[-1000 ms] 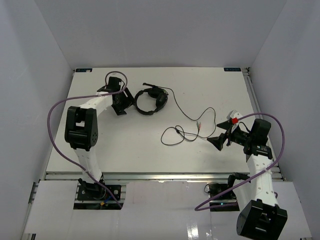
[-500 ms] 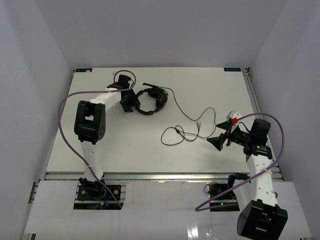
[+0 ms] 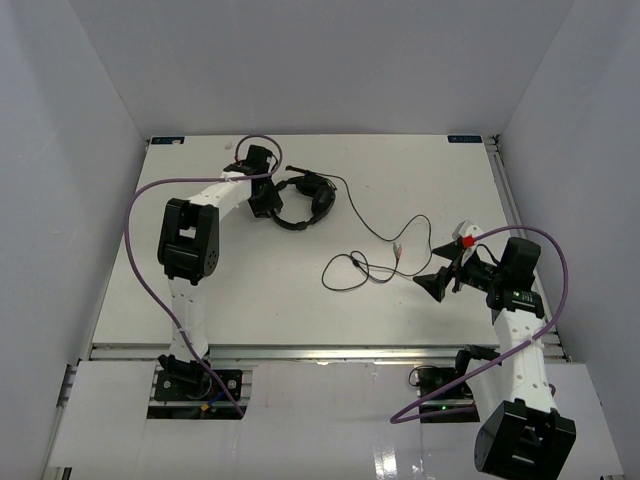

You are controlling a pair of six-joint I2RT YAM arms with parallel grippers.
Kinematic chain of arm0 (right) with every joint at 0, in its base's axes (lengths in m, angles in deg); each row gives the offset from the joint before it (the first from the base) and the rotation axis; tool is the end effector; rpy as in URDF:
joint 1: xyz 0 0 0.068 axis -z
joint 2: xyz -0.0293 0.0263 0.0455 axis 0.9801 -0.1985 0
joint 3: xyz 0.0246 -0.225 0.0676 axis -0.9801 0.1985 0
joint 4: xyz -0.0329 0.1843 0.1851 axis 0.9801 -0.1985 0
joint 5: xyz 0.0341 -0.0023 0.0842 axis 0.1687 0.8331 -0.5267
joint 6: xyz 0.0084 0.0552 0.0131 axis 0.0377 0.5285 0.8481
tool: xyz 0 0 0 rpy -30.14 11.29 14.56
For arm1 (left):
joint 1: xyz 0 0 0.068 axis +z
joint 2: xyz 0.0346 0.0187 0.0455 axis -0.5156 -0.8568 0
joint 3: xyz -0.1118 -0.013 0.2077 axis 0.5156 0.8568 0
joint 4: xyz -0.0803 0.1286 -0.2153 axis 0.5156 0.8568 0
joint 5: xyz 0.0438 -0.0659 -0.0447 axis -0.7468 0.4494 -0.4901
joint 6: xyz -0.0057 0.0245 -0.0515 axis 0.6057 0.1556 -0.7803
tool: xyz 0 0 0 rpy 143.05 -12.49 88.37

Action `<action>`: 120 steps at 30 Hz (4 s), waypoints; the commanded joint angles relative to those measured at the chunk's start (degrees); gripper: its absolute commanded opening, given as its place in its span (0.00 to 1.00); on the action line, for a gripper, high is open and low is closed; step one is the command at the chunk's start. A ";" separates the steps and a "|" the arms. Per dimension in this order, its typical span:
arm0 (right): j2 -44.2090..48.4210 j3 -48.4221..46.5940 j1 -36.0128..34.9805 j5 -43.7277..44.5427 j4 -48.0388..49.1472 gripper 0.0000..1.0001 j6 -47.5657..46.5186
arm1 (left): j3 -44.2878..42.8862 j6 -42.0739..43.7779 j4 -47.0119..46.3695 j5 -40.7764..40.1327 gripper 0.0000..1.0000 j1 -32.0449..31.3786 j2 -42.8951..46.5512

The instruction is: Wrap the headphones

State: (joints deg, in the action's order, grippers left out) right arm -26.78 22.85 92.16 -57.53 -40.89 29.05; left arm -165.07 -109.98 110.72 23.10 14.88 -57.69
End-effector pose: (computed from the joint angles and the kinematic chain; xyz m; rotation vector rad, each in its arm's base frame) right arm 0.1937 -0.0101 0.2083 -0.8723 1.6531 0.5822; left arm 0.4270 -0.1213 0.1322 -0.5337 2.6503 -0.2142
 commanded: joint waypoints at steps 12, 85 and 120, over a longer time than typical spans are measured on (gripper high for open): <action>0.33 -1.85 -0.39 0.38 0.48 0.98 -0.48 | -0.10 2.26 0.92 -3.33 0.10 -1.73 -0.14; -47.90 -28.61 -42.44 6.33 18.27 0.62 -5.47 | 7.36 -7.72 7.20 23.52 0.00 -7.31 68.03; -32.60 -24.50 -43.34 7.18 5.94 0.08 -7.80 | 6.38 -14.44 3.74 14.62 0.00 -7.31 70.21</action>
State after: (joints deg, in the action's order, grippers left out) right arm -63.21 -2.31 49.65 -52.10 -32.73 20.82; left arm -160.25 -120.09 120.92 39.81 7.62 11.10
